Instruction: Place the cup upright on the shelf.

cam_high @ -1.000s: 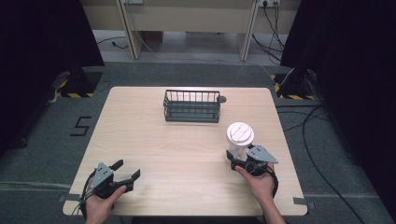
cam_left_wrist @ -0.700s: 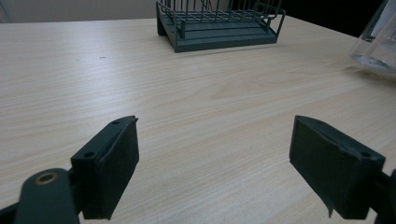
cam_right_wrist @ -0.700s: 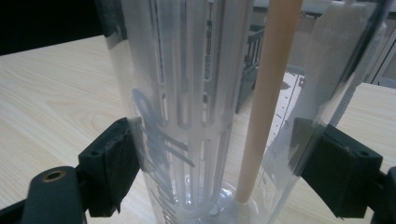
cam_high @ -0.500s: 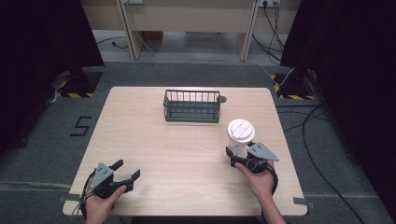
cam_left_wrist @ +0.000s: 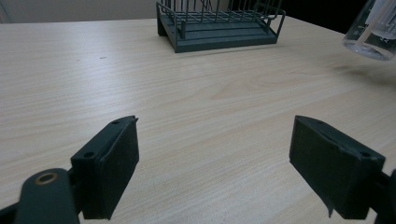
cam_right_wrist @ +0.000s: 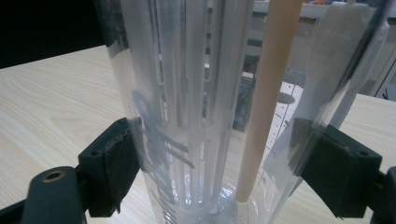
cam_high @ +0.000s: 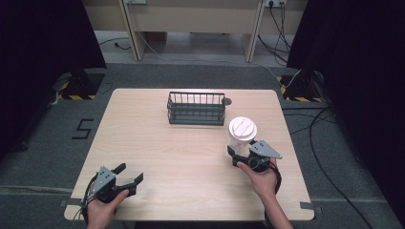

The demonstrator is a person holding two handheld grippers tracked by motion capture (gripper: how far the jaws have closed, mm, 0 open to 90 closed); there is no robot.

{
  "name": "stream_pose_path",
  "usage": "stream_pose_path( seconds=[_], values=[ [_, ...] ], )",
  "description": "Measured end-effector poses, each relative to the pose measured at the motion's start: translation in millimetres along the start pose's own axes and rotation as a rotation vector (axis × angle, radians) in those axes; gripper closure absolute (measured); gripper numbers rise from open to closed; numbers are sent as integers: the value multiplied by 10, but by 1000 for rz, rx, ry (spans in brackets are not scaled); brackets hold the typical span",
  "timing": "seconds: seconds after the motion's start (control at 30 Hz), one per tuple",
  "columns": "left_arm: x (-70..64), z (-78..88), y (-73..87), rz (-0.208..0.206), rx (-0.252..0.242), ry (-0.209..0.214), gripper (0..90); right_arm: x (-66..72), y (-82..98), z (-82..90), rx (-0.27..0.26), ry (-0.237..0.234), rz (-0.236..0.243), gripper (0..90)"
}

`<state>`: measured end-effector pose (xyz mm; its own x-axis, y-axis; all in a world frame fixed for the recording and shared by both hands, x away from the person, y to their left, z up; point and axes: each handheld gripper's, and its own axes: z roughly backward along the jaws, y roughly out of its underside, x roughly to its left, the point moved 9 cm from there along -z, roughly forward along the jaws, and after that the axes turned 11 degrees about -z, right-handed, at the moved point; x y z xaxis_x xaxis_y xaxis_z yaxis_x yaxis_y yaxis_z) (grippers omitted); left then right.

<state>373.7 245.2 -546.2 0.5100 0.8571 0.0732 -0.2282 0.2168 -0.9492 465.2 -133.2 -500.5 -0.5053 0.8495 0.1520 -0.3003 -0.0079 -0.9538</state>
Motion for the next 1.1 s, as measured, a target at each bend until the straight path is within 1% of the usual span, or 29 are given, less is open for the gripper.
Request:
stream_pose_path(
  seconds=[0.57,0.7,1.1],
  values=[
    [2,0,-3,4,-2,2,154,125,-249,-194,-21,-28,10,187],
    [2,0,-3,4,-3,3,154,145,-288,-235,-24,-32,19,187],
    [2,-3,-4,5,-3,4,154,252,-426,-383,-31,-54,21,187]
  ],
)
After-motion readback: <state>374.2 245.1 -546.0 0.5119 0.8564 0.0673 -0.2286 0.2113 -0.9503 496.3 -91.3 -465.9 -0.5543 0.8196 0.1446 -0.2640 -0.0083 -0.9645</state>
